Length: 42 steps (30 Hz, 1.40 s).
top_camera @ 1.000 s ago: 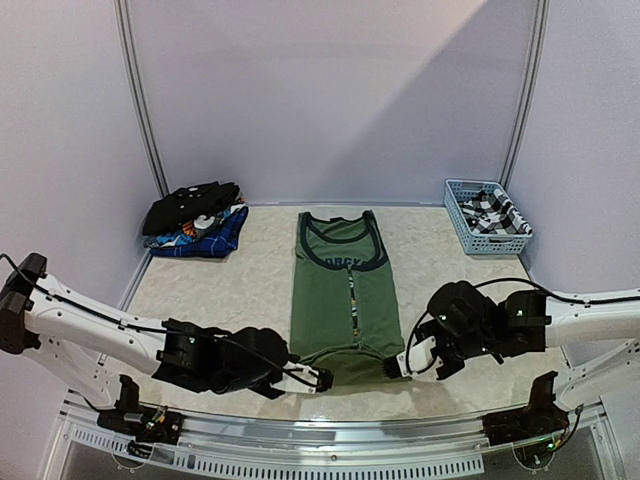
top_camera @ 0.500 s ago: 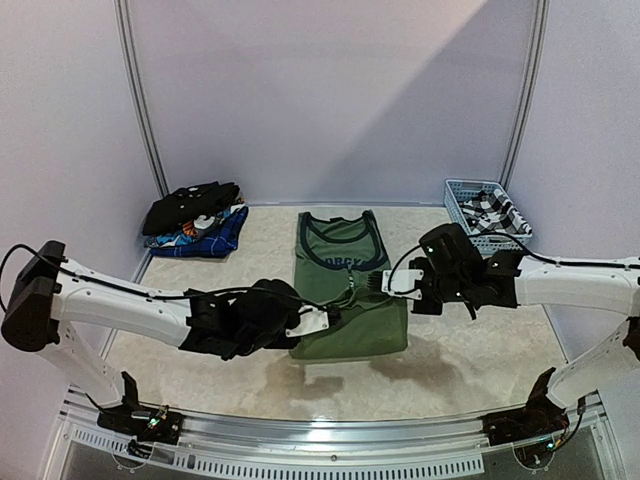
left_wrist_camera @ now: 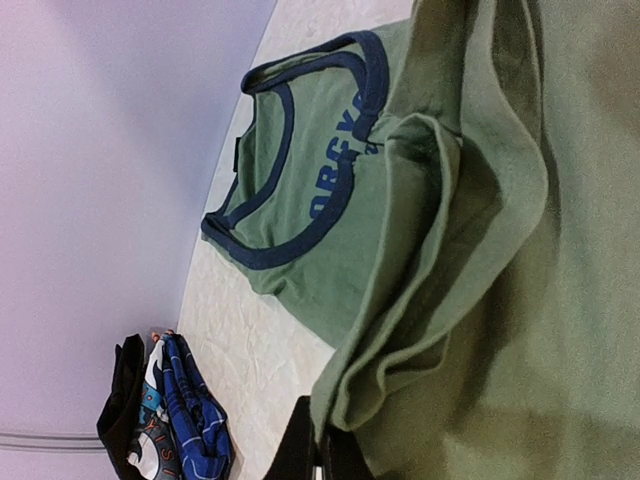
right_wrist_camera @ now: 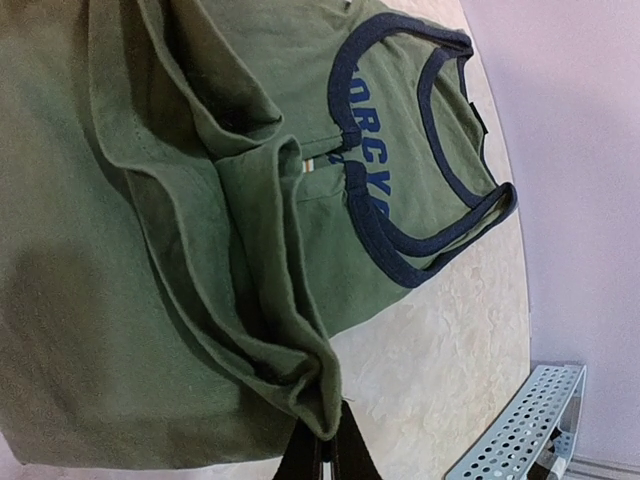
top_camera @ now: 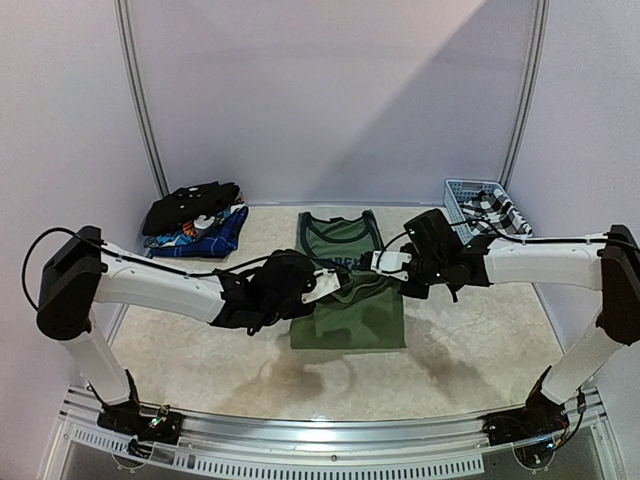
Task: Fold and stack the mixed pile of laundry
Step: Fold the rectangle-folded tank top at the center of the board.
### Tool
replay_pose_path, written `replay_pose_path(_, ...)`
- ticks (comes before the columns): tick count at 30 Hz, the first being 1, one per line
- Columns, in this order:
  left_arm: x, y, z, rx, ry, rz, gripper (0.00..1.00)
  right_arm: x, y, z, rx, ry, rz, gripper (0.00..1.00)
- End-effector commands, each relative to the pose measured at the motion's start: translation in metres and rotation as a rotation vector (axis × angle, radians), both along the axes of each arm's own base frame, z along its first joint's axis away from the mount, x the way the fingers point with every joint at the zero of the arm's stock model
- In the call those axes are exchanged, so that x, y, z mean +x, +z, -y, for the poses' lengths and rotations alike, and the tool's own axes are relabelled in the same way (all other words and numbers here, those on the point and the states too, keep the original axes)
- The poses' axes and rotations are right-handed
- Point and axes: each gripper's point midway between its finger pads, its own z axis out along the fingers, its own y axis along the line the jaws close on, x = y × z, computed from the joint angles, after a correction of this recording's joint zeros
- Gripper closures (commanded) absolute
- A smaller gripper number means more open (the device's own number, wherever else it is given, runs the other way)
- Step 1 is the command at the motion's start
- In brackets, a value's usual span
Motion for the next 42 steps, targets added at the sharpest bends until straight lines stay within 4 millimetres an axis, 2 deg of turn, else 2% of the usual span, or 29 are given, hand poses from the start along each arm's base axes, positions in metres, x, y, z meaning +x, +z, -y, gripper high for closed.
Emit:
replay_pose_path(1, 0.017, -0.006, 0.004, -0.014, 0.028, 0.004, 1.0, 0.023, -0.002, 0.004, 0.024, -0.061, -0.003, 1.0)
replay_pose_path(9, 0.045, -0.019, -0.004, 0.0, 0.112, 0.006, 1.0, 0.049, -0.015, 0.006, 0.016, -0.101, -0.025, 1.0)
replay_pose_path(15, 0.063, -0.029, -0.004, -0.002, 0.147, -0.01, 1.0, 0.063, -0.032, 0.004, -0.007, -0.111, -0.049, 1.0)
replay_pose_path(23, 0.077, -0.04, -0.013, -0.006, 0.19, -0.031, 1.0, 0.081, -0.053, 0.001, -0.027, -0.13, -0.064, 1.0)
replay_pose_path(29, 0.091, -0.048, -0.011, -0.022, 0.212, -0.042, 1.0, 0.095, -0.062, -0.001, -0.035, -0.149, -0.061, 1.0)
replay_pose_path(34, 0.098, -0.049, -0.012, -0.03, 0.242, -0.028, 1.0, 0.099, -0.074, 0.0, -0.056, -0.164, -0.074, 1.0)
replay_pose_path(37, 0.103, -0.049, -0.014, -0.021, 0.269, -0.018, 0.89, 0.098, -0.075, 0.002, -0.056, -0.181, -0.081, 0.99)
replay_pose_path(40, 0.107, -0.049, -0.014, -0.019, 0.284, -0.013, 0.83, 0.1, -0.074, 0.006, -0.058, -0.202, -0.085, 0.96)
replay_pose_path(42, 0.109, -0.048, -0.015, -0.021, 0.299, -0.007, 0.8, 0.102, -0.073, 0.007, -0.059, -0.212, -0.087, 0.86)
